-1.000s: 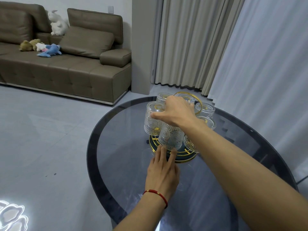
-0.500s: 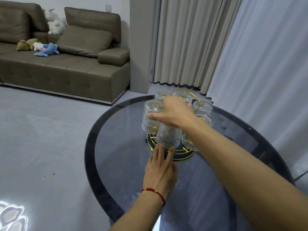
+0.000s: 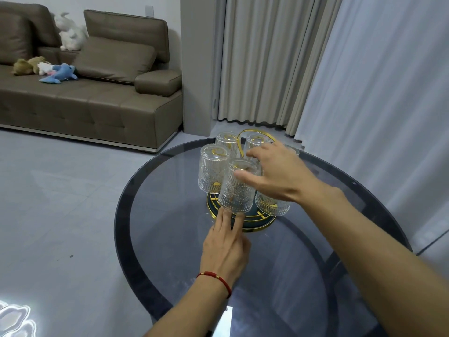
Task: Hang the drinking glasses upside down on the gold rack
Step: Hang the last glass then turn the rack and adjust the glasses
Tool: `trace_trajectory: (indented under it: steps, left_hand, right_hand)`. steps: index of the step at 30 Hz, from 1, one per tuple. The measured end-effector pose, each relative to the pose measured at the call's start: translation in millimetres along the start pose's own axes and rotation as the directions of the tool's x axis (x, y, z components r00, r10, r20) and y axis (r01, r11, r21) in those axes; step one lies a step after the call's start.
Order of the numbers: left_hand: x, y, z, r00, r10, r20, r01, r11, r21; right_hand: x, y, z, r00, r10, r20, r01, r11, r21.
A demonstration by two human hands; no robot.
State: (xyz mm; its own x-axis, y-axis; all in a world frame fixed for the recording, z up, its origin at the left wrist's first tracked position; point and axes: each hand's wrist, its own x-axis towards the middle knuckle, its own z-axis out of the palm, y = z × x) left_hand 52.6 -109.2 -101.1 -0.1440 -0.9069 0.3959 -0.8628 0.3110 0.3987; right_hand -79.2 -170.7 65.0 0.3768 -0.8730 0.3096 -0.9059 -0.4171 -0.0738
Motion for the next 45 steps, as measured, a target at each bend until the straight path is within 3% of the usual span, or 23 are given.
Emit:
trace_trajectory:
  steps: [4,14,30,33,37,39,40,42,43,45]
  left_hand:
    - [-2,0,-1,1.000,0.026,-0.010,-0.026,0.999,0.025]
    - [-21,15,8,0.984,-0.039,0.174,0.013,0.989,0.149]
    - [-23,13,5,0.968,-0.059,0.245,0.031,0.993,0.118]
    - [-21,17,-5,0.961,-0.055,0.272,0.018,0.991,0.134]
    - [-22,27,-49,0.925,-0.154,0.348,0.089,0.977,0.196]
    - [-18,23,-82,0.973,-0.167,0.158,0.136,0.972,0.190]
    - [-13,17,-99,0.988,-0.151,-0.011,0.151,0.983,0.100]
    - [7,4,-129,0.945,-0.131,-0.301,0.089,0.985,-0.149]
    - [20,-1,-140,0.916,-0.124,-0.382,0.036,0.973,-0.229]
    - [52,-6,-153,0.918,-0.099,-0.384,-0.014,0.960,-0.280]
  right_hand:
    - [3,-3,12,0.999,0.009,0.054,0.000,0.987,-0.163]
    - [0,-11,4,0.999,-0.027,0.027,0.030,0.994,-0.106]
    - [-7,-21,5,1.000,-0.021,0.007,0.022,0.988,-0.152]
    - [-10,-19,6,1.000,-0.024,-0.003,0.023,0.989,-0.144]
    - [-21,-11,3,0.997,-0.032,-0.067,0.028,0.998,-0.058]
    - [-31,-1,-3,0.989,0.007,-0.146,0.001,0.999,0.052]
    - [-37,6,-5,0.981,0.037,-0.190,-0.015,0.993,0.118]
    - [-49,18,-7,0.958,0.111,-0.265,-0.042,0.967,0.252]
    - [-53,22,-6,0.948,0.142,-0.283,-0.052,0.951,0.305]
    - [-59,27,-3,0.937,0.202,-0.286,-0.087,0.925,0.369]
